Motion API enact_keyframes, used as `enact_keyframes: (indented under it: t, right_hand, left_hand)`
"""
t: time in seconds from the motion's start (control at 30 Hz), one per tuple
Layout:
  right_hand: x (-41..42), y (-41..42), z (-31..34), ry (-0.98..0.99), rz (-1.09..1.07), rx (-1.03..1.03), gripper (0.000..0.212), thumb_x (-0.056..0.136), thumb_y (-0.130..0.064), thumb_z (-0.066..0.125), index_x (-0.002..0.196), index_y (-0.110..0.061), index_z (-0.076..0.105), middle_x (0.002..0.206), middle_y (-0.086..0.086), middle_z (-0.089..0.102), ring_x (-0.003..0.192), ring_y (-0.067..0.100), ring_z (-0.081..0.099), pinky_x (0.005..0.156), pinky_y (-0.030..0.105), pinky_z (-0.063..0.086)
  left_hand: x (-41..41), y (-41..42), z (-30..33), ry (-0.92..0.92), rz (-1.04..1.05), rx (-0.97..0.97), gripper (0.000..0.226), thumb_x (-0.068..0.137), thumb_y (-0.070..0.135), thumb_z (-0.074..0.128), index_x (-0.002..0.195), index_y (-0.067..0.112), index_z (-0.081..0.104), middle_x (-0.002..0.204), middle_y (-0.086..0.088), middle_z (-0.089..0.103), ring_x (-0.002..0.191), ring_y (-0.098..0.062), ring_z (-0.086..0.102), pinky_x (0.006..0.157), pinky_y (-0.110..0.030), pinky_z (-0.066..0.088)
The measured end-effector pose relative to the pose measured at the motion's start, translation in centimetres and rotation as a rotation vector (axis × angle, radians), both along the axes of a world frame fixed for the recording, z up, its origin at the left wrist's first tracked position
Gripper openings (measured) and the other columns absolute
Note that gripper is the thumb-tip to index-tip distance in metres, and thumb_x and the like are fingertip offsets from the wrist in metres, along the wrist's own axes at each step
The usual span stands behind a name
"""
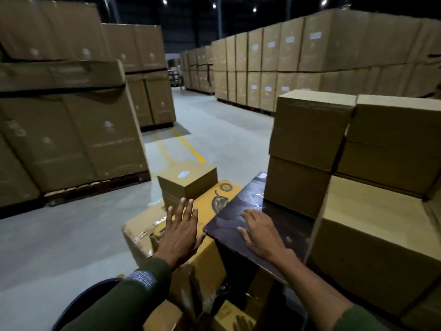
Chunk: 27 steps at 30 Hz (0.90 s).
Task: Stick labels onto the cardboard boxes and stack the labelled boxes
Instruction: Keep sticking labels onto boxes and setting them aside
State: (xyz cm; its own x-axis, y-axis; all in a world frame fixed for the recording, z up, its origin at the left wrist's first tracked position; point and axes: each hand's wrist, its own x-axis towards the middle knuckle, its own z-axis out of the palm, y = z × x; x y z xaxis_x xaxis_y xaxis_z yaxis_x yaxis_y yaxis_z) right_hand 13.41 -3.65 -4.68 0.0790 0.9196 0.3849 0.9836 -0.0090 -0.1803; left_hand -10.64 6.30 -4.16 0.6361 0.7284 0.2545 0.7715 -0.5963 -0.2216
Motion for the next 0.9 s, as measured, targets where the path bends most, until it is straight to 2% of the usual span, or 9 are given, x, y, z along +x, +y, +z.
enact_keyframes:
  t: [0.07,0.13,0.23,0.3,0.37,0.5,0.8,0.9]
  right_hand:
    - [-0.9,2.5,0.2,0.012,0.031,-0.035,0.051,0.097,-0.042,0.049,0.138,-0.013,0.049,0.143,0.010,0.050,0.133,0.028,0.045,0.112,0.041,0.035]
    - [-1.6,5.7,0.3,0.045,0.055,-0.051,0.049,0.097,-0.041,0.048,0.139,-0.015,0.046,0.144,0.008,0.048,0.135,0.025,0.042,0.113,0.040,0.033]
    - [-1.9,11.1,0.3,0.062,0.070,-0.063,0.042,0.097,-0.037,0.050,0.135,-0.017,0.047,0.138,0.006,0.052,0.127,0.024,0.047,0.108,0.038,0.037]
    - [-1.7,15.4,-0.1,0.059,0.065,-0.071,0.040,0.097,-0.032,0.050,0.134,-0.016,0.048,0.135,0.006,0.053,0.124,0.025,0.049,0.104,0.037,0.038]
    - [-1.3,19.7,-0.6,0.055,0.046,-0.104,0.043,0.097,-0.027,0.049,0.139,-0.015,0.045,0.139,0.007,0.051,0.128,0.024,0.046,0.107,0.036,0.035]
    - [0.2,28.1,-2.1,0.020,0.042,-0.246,0.056,0.095,-0.019,0.047,0.148,-0.015,0.032,0.151,0.007,0.039,0.139,0.024,0.035,0.115,0.038,0.026]
    - [4.0,41.7,-5.5,0.006,0.019,-0.389,0.075,0.093,-0.035,0.056,0.154,-0.025,0.014,0.162,-0.001,0.019,0.148,0.019,0.018,0.121,0.047,0.013]
    - [4.8,44.8,-6.8,-0.025,0.031,-0.410,0.083,0.091,-0.037,0.061,0.155,-0.026,0.010,0.163,-0.001,0.014,0.149,0.020,0.015,0.120,0.049,0.012]
  left_hand:
    - [-0.8,1.6,-0.3,0.005,0.036,-0.031,0.078,0.094,0.059,0.034,0.151,0.006,0.030,0.162,-0.016,0.009,0.150,-0.034,-0.005,0.118,-0.059,0.008]
    - [-1.4,4.1,-0.8,0.002,0.071,-0.053,0.081,0.094,0.061,0.031,0.154,0.007,0.025,0.163,-0.014,0.002,0.149,-0.033,-0.011,0.118,-0.058,0.001]
    - [-1.5,8.9,-1.6,-0.010,0.095,-0.107,0.084,0.092,0.064,0.017,0.156,0.009,0.016,0.163,-0.013,-0.006,0.148,-0.032,-0.018,0.118,-0.057,-0.005]
    - [-1.1,13.1,-2.5,-0.025,0.110,-0.145,0.080,0.096,0.062,0.020,0.156,0.010,0.007,0.162,-0.013,-0.014,0.146,-0.032,-0.025,0.118,-0.058,-0.006]
    - [-0.3,17.5,-3.4,-0.061,0.132,-0.207,0.078,0.099,0.060,0.023,0.157,0.011,0.000,0.161,-0.013,-0.020,0.144,-0.033,-0.029,0.118,-0.058,-0.007]
    - [2.4,25.8,-5.9,-0.124,0.185,-0.319,0.080,0.099,0.060,0.022,0.156,0.011,-0.005,0.159,-0.015,-0.024,0.144,-0.037,-0.027,0.116,-0.061,-0.008]
    - [10.5,39.9,-11.5,-0.160,0.218,-0.439,0.094,0.095,0.066,0.033,0.152,0.007,-0.014,0.155,-0.021,-0.030,0.142,-0.039,-0.029,0.108,-0.070,-0.016]
    - [10.0,41.1,-13.5,-0.149,0.239,-0.443,0.087,0.099,0.058,0.033,0.152,0.007,-0.014,0.156,-0.020,-0.026,0.144,-0.037,-0.024,0.110,-0.071,-0.012]
